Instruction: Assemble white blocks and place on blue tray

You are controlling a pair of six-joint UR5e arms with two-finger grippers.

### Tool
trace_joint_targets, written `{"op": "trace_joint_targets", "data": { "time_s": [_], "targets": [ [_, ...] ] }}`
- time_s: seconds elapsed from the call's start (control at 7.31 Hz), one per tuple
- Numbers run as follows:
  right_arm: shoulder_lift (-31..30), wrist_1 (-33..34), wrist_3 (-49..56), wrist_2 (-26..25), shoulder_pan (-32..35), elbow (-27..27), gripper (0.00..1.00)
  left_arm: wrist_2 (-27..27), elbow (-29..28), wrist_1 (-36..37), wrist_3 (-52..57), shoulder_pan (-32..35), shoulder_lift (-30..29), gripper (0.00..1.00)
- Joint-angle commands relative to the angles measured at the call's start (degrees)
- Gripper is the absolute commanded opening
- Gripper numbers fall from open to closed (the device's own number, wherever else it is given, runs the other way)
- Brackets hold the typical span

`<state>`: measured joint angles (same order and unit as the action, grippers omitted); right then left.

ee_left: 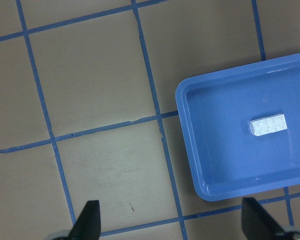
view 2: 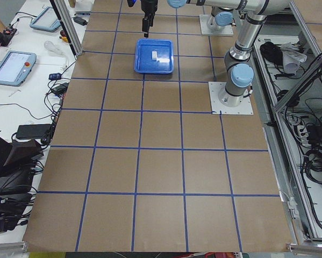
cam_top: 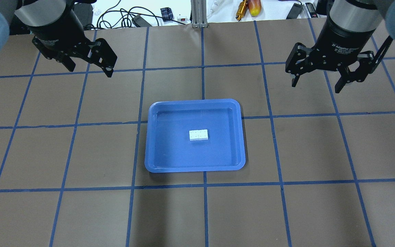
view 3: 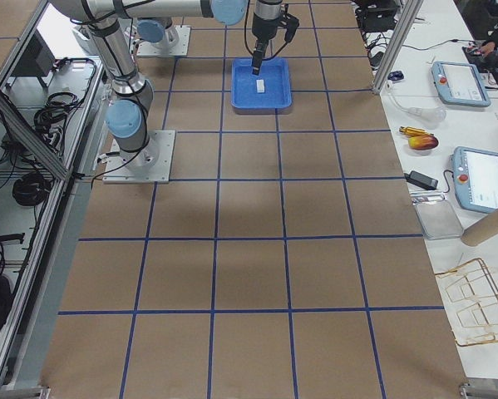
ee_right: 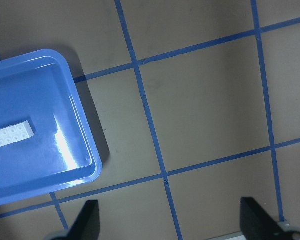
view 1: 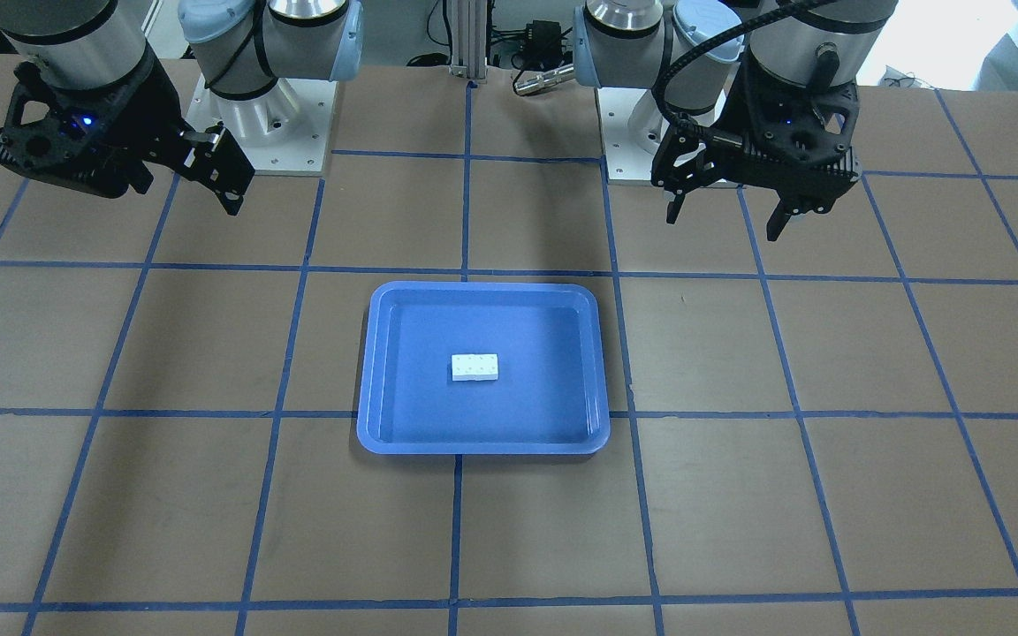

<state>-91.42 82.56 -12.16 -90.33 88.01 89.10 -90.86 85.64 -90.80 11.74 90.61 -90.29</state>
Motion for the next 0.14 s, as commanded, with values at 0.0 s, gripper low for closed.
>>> {"op": "trace_joint_targets", "data": {
  "time_s": [0.0],
  "targets": [
    [-0.1, 0.0, 0.2, -0.3, 0.0, 0.0, 1.00, 0.2, 0.1, 0.1, 0.1, -0.2, 0.1, 1.00]
  ]
}}
